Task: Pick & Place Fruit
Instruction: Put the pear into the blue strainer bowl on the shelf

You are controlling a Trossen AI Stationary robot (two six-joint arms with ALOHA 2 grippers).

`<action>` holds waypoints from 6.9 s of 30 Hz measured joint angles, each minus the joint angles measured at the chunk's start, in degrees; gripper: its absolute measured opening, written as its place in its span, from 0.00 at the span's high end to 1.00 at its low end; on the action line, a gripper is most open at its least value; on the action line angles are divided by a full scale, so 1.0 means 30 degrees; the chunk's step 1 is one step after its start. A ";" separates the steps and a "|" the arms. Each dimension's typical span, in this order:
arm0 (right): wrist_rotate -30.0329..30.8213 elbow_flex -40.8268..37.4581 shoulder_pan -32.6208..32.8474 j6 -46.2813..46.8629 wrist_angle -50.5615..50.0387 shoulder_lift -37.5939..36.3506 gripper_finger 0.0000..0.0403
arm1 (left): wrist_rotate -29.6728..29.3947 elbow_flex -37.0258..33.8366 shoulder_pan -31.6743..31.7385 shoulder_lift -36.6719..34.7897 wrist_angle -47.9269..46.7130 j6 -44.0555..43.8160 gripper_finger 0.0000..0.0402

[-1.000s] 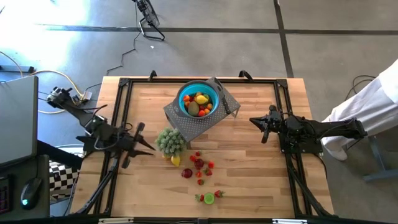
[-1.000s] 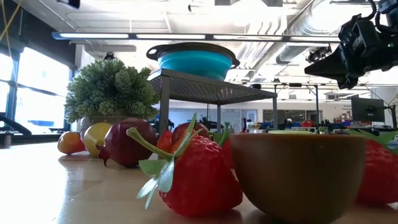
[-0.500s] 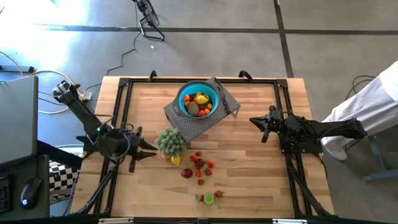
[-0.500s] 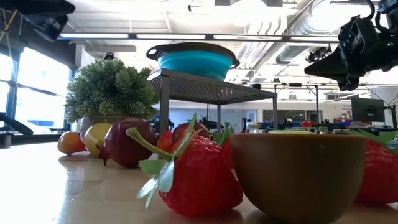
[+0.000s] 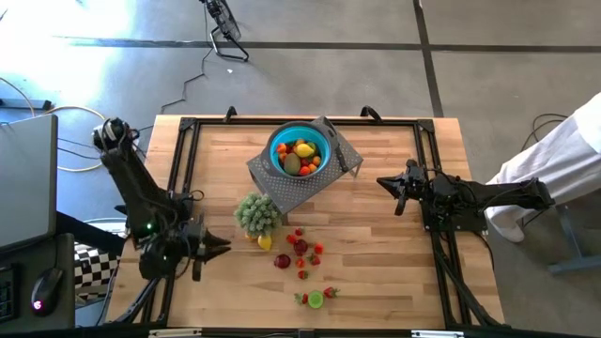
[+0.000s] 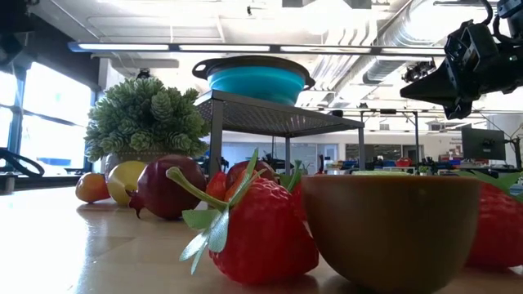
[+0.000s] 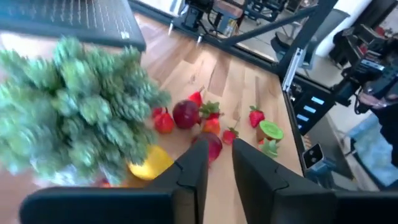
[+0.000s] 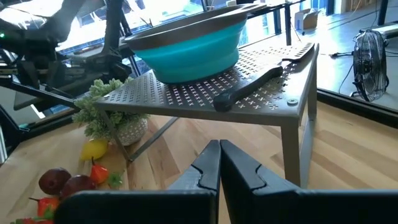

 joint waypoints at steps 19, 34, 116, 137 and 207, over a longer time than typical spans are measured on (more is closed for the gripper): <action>-0.0016 0.0000 0.0000 0.0044 -0.0153 0.0000 0.99 | 0.2003 0.7083 0.0795 0.9427 -0.6887 -1.0965 1.00; -0.0058 0.0000 0.0000 0.0051 -0.0564 0.0001 0.99 | 0.8317 1.1835 0.2327 1.3343 -1.8215 -1.9005 1.00; -0.0204 0.0000 0.0000 -0.0226 -0.1275 0.0000 0.99 | 0.4810 0.5267 0.4637 1.4677 -0.9238 -1.6307 0.38; -0.0204 0.0000 0.0000 -0.0277 -0.0560 0.0000 0.99 | 0.3453 0.4054 0.5229 1.4698 -0.5728 -1.3735 0.38; -0.0219 0.0000 0.0001 -0.0298 -0.1304 0.0000 0.99 | 0.5713 0.4062 0.5067 1.4713 0.1948 -0.7803 0.67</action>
